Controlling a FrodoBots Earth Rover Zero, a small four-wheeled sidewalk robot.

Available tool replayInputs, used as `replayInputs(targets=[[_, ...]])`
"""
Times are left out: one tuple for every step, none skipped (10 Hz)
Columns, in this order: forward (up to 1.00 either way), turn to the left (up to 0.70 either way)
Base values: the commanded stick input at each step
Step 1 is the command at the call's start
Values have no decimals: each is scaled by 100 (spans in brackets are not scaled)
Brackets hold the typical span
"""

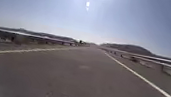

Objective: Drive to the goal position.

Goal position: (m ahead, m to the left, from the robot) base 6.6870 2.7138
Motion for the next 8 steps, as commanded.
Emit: replayInputs(targets=[[70, -12], [70, 0], [70, 0], [70, 0], [70, 0], [70, 0], [70, 0], [70, 0]])
